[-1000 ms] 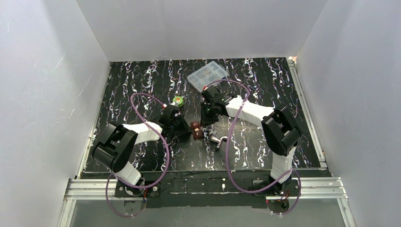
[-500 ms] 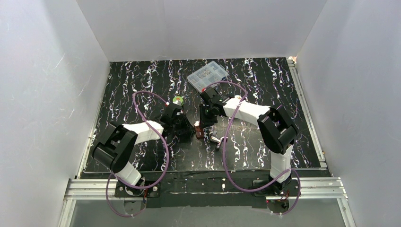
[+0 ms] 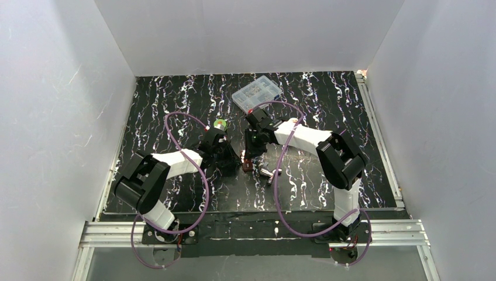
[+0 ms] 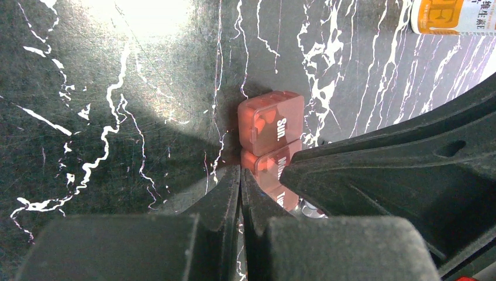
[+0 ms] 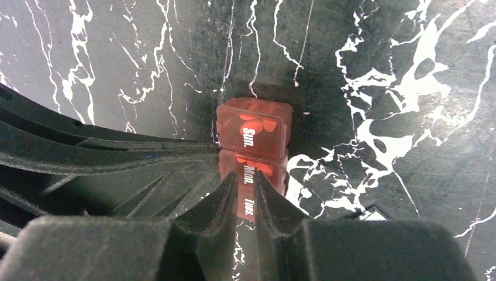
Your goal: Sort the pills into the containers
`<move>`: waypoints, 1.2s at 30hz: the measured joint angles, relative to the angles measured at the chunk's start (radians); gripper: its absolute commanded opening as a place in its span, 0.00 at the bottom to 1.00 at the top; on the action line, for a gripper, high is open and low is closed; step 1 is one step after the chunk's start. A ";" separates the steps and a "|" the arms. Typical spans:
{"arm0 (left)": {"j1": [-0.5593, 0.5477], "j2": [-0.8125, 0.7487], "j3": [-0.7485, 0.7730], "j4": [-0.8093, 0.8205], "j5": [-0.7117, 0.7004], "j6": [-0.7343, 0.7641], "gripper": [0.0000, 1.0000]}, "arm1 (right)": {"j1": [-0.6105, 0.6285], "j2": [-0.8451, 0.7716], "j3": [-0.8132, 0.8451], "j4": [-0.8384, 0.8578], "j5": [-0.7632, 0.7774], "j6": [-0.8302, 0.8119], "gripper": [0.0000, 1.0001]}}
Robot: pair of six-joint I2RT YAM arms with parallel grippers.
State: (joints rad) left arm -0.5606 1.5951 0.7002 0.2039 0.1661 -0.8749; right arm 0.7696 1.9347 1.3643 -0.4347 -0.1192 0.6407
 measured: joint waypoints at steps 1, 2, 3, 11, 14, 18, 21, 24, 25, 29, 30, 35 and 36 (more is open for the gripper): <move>0.000 0.000 0.000 0.000 0.000 0.000 0.00 | 0.002 0.003 0.003 0.000 0.000 0.001 0.22; 0.000 0.000 0.000 0.000 0.000 0.000 0.00 | 0.005 0.005 0.005 0.001 0.001 0.003 0.21; 0.000 0.000 0.000 0.000 0.000 0.000 0.00 | 0.007 0.005 0.006 0.000 0.002 0.005 0.20; 0.000 0.000 0.000 0.000 0.000 0.000 0.00 | 0.021 0.019 0.019 -0.005 0.007 0.018 0.13; 0.000 0.000 0.000 -0.001 0.000 0.001 0.00 | 0.024 0.033 0.039 -0.013 0.016 0.024 0.11; 0.000 -0.009 0.000 -0.010 -0.002 0.005 0.00 | 0.029 0.048 0.061 -0.018 0.032 0.035 0.10; 0.000 -0.025 0.000 -0.026 -0.006 0.010 0.00 | 0.032 0.048 0.061 -0.018 0.041 0.038 0.09; -0.001 -0.050 -0.002 -0.029 -0.015 0.015 0.00 | 0.036 0.048 0.061 -0.016 0.052 0.043 0.09; -0.002 -0.055 -0.003 -0.031 -0.016 0.016 0.00 | 0.038 0.048 0.061 -0.014 0.053 0.043 0.10; -0.005 -0.077 -0.005 -0.048 -0.026 0.027 0.00 | 0.040 0.048 0.053 -0.012 0.069 0.039 0.11; -0.005 -0.084 -0.005 -0.056 -0.029 0.032 0.00 | 0.039 0.048 0.043 -0.021 0.076 0.037 0.11; -0.005 -0.130 -0.002 -0.106 -0.051 0.068 0.00 | 0.037 0.045 0.036 -0.065 0.078 0.029 0.17; -0.005 -0.141 0.002 -0.118 -0.054 0.076 0.00 | 0.037 0.041 0.036 -0.067 0.076 0.026 0.17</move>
State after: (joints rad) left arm -0.5652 1.4544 0.7017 0.0860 0.1123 -0.7986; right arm 0.8062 1.9755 1.4006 -0.5014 -0.0433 0.6666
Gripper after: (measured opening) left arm 0.007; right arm 0.151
